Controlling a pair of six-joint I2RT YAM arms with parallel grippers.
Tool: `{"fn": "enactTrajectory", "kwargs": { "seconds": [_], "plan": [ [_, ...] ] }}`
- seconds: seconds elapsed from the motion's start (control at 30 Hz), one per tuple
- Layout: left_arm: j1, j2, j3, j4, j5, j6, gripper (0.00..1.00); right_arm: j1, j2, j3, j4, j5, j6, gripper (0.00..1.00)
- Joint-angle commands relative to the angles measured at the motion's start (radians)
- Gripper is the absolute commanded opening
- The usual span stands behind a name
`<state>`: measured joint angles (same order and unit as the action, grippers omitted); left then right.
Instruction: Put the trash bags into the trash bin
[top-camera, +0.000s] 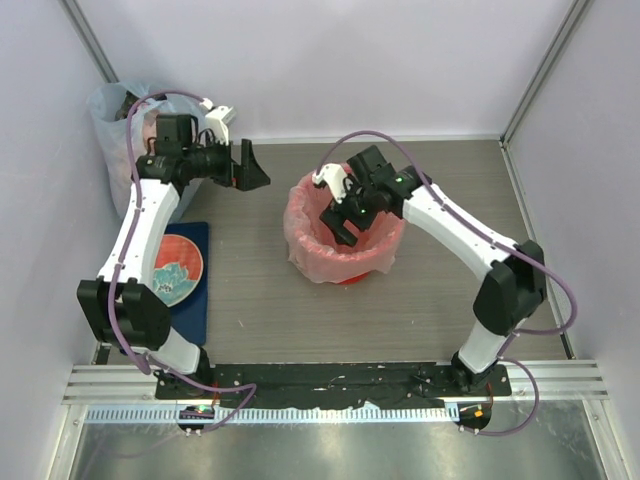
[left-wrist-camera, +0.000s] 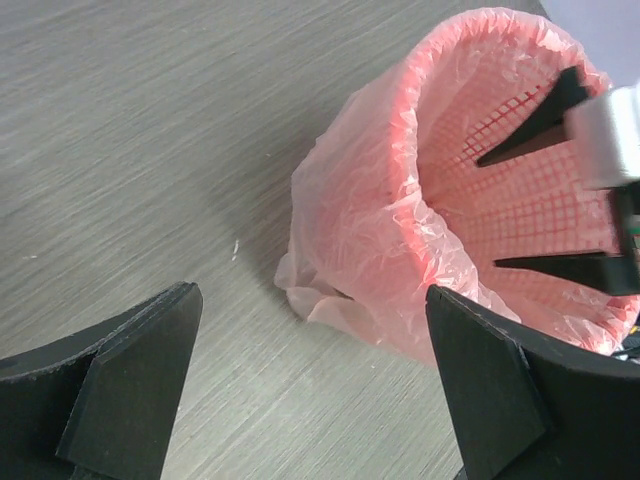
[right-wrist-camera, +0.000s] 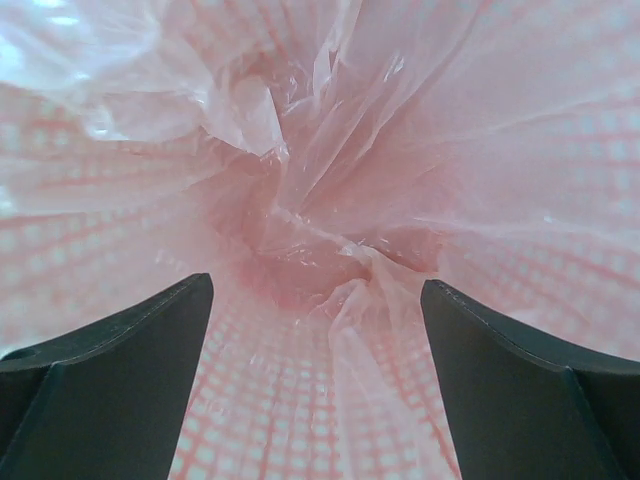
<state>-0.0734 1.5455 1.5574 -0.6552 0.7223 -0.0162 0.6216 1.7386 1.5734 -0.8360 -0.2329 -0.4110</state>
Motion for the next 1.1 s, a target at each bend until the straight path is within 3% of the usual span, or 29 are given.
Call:
{"fn": "enactTrajectory", "kwargs": {
  "seconds": [0.0,0.2,0.3,0.4,0.53,0.7,0.93,1.07],
  "plan": [
    [0.001,0.027,0.145,-0.142,-0.072,0.061,1.00,-0.010,-0.097,0.031,0.029,-0.013,0.011,0.92],
    [-0.015,0.137,0.392,-0.418,-0.183,0.163,1.00,-0.141,-0.240,0.072,0.124,-0.081,0.132,0.93],
    [-0.023,0.215,0.536,-0.536,-0.309,0.119,1.00,-0.258,-0.280,0.109,0.161,-0.105,0.218,0.95],
    [-0.055,0.238,0.573,-0.557,-0.436,0.065,1.00,-0.408,-0.321,0.088,0.175,-0.126,0.296,0.95],
    [-0.169,0.199,0.463,-0.476,-0.629,0.048,1.00,-0.589,-0.375,-0.069,0.192,-0.166,0.344,0.96],
    [-0.299,0.140,0.225,-0.353,-0.715,-0.014,1.00,-0.735,-0.425,-0.266,0.207,-0.204,0.301,0.96],
    [-0.310,0.110,0.083,-0.302,-0.747,-0.076,1.00,-0.752,-0.502,-0.443,0.256,-0.233,0.305,0.96],
    [-0.310,0.102,0.108,-0.282,-0.808,-0.077,1.00,-0.754,-0.508,-0.440,0.261,-0.235,0.319,0.96]
  ]
}}
